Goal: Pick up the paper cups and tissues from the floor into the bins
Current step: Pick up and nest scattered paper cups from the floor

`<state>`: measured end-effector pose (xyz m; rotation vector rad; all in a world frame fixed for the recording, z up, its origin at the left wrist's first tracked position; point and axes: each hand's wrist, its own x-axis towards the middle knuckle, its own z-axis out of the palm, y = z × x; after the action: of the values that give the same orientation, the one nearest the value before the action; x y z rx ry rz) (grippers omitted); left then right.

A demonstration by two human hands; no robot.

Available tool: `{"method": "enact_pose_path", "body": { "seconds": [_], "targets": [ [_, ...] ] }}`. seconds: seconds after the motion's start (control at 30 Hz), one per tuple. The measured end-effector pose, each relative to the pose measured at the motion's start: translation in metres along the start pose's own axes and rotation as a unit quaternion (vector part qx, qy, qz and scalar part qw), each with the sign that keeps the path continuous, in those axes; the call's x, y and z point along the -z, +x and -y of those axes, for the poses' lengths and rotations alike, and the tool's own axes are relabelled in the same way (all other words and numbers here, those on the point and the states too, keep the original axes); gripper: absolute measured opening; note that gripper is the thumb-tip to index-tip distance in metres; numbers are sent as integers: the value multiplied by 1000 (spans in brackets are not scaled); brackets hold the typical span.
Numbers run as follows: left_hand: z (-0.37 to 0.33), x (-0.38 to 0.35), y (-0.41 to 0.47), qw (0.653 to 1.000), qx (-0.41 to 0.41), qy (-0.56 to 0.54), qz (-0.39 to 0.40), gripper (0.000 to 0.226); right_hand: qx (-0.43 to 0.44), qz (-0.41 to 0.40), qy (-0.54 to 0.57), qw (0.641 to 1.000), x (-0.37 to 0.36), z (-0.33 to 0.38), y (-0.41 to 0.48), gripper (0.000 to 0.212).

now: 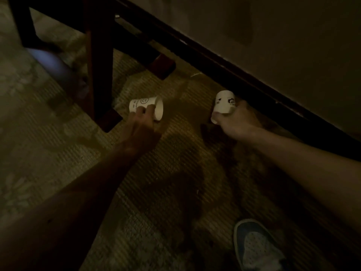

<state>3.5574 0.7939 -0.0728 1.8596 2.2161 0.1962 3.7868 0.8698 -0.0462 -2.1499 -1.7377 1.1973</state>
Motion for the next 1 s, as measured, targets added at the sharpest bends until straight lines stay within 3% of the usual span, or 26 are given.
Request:
{"method": "enact_pose_path", "body": {
  "seconds": [0.13, 0.23, 0.4, 0.53, 0.63, 0.77, 0.9, 1.0],
  "targets": [
    [10, -1, 32, 999, -9, 40, 10, 88, 5, 16, -20, 1000, -8, 6, 31, 82],
    [19, -5, 50, 999, 31, 39, 20, 89, 10, 41, -9, 999, -9, 7, 47, 76],
    [28, -17, 66, 991, 60, 104, 51, 82, -3, 42, 7, 999, -11, 3, 66, 94],
    [26, -18, 63, 980, 87, 142, 108, 80, 15, 63, 20, 998, -17, 5, 70, 93],
    [32, -18, 46, 985, 100, 63, 124, 94, 32, 115, 33, 992, -33, 9, 60, 91],
    [37, -28, -11, 977, 133, -34, 164, 94, 57, 182, 42, 981, -68, 15, 30, 86],
    [55, -27, -93, 928, 230, -177, 233, 88, 80, 240, 69, 965, -115, 24, -15, 73],
    [78, -12, -153, 812, 323, -401, 275, 68, 50, 284, 108, 951, -148, 42, -55, 65]
  ]
}}
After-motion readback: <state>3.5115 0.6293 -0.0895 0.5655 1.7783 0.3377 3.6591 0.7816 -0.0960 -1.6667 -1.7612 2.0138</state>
